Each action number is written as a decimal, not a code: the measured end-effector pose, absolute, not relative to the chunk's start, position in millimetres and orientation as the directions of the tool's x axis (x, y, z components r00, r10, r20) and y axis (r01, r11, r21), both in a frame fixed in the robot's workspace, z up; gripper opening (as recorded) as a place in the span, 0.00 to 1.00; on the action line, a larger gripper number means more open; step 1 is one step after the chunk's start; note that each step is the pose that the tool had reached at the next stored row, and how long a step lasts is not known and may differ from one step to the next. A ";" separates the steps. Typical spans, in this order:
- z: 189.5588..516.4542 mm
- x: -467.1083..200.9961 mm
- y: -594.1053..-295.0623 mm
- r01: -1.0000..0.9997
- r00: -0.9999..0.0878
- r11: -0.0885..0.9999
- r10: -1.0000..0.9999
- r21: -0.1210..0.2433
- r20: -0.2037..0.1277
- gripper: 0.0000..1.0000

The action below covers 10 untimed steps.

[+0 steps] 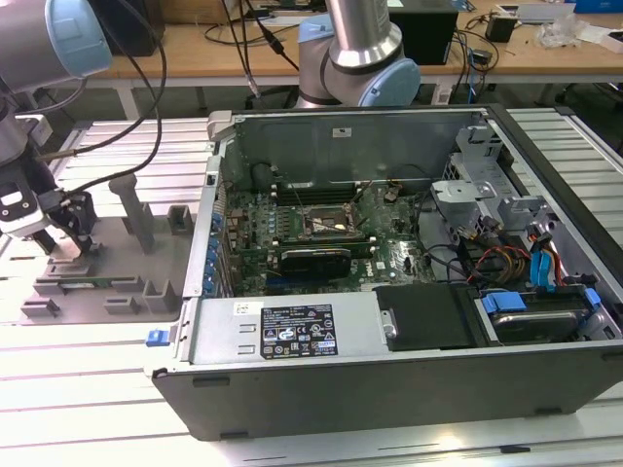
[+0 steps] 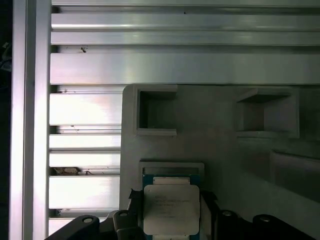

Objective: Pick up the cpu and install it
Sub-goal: 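Pick up the cpu and move it towards the insertion slot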

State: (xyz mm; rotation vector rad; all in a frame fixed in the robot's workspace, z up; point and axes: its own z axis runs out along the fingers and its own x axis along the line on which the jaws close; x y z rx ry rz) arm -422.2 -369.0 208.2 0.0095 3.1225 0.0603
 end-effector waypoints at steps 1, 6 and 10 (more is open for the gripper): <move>208.2 -422.2 -369.0 0.006 -1.000 0.999 0.007 0.039 -0.018 0.55; 208.3 -422.2 -369.0 0.006 -1.000 0.999 0.006 0.039 -0.018 0.55; 227.6 -422.1 -369.0 0.006 -1.000 0.999 0.006 0.039 -0.018 0.55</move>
